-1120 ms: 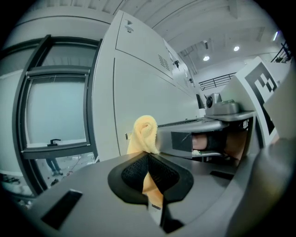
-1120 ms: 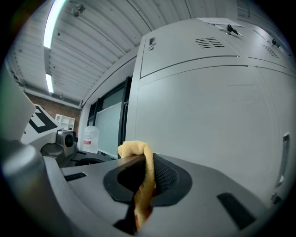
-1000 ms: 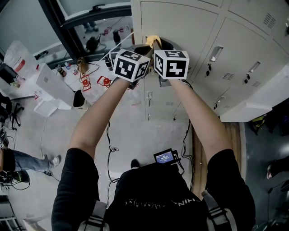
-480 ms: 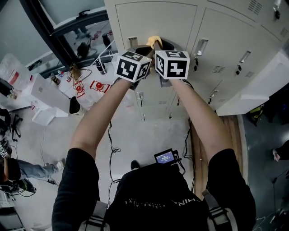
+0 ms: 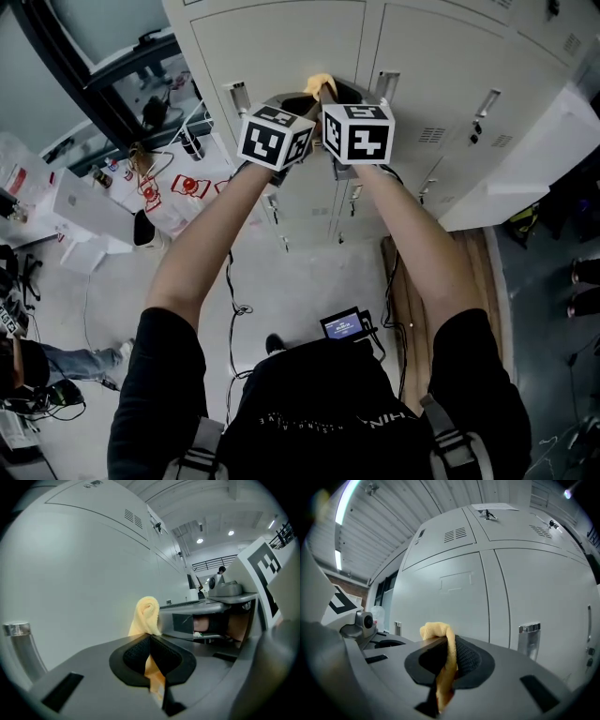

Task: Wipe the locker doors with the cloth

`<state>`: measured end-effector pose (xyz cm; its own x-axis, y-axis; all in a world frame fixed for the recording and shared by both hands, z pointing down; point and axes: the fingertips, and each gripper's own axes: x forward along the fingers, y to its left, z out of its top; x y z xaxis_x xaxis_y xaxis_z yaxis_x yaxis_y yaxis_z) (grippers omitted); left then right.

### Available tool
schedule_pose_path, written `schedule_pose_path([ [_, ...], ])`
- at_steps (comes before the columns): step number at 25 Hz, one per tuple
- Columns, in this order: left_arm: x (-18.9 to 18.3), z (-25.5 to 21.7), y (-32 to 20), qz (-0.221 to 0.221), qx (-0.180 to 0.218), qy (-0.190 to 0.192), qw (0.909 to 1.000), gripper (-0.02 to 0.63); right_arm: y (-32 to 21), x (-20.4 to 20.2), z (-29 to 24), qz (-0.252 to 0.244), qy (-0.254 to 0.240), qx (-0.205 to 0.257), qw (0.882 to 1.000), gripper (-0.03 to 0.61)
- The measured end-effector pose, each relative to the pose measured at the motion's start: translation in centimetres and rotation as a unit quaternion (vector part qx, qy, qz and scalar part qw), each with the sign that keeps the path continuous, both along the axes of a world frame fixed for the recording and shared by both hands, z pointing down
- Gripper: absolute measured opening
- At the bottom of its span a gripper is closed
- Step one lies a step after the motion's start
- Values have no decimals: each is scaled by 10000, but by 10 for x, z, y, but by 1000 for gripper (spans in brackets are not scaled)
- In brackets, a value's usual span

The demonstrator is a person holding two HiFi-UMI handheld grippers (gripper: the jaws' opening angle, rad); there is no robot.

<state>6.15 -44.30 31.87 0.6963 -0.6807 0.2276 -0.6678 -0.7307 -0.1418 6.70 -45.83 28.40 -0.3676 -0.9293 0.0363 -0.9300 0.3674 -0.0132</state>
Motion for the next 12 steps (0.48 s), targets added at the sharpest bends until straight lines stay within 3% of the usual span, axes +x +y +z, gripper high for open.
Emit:
schedule_pose_path([
  [12, 51, 2, -3, 186, 17, -44, 9998, 20, -2, 52, 3, 176, -50, 14, 9998, 51],
])
